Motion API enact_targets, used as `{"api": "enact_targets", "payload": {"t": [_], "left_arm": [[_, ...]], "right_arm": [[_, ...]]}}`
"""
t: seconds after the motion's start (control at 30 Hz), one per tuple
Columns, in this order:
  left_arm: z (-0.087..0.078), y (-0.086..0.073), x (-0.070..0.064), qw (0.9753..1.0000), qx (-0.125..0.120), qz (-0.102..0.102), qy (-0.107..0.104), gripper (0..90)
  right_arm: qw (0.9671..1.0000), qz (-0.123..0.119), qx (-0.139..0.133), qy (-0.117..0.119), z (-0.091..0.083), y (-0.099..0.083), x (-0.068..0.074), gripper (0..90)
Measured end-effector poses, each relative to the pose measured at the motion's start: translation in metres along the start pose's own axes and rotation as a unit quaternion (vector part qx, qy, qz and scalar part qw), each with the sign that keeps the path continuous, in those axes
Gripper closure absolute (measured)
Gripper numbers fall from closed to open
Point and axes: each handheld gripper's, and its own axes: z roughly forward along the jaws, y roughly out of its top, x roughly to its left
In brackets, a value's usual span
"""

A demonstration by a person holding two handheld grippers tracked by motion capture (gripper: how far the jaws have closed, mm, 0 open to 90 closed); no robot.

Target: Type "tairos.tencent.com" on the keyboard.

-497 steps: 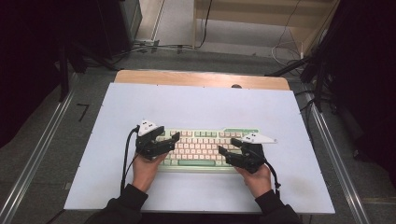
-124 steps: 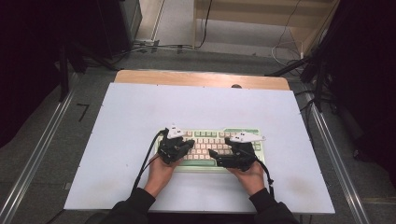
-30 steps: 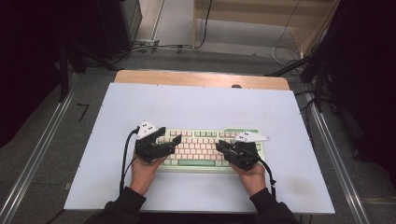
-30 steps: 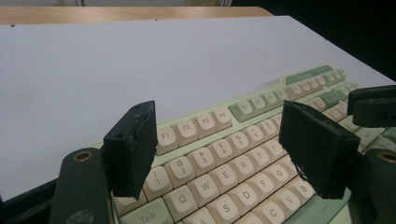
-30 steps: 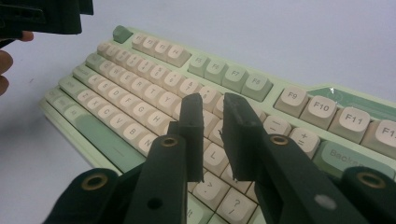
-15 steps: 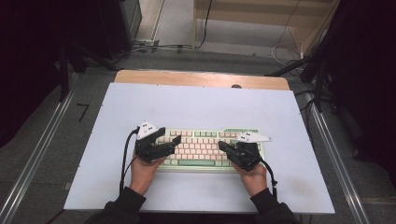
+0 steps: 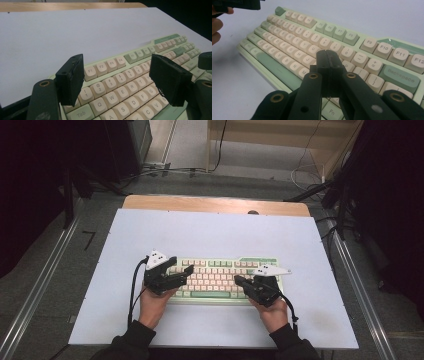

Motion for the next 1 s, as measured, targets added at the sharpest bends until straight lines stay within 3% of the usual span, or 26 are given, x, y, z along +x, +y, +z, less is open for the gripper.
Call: {"api": "enact_targets", "payload": {"t": [0.37, 0.8, 1.0], "left_arm": [[0.0, 0.0, 0.0, 1.0, 0.0, 0.0, 0.001, 28.8], [0.0, -0.001, 0.0, 1.0, 0.002, -0.001, 0.0, 28.8], [0.0, -0.001, 0.0, 1.0, 0.003, -0.002, 0.0, 28.8]], "right_arm": [[0.9999, -0.001, 0.011, 0.0, 0.003, -0.003, 0.001, 87.5], [0.9986, 0.0, 0.053, -0.005, 0.014, -0.007, -0.001, 87.6], [0.9983, 0.002, 0.057, -0.008, 0.015, -0.008, -0.001, 87.5]]}}
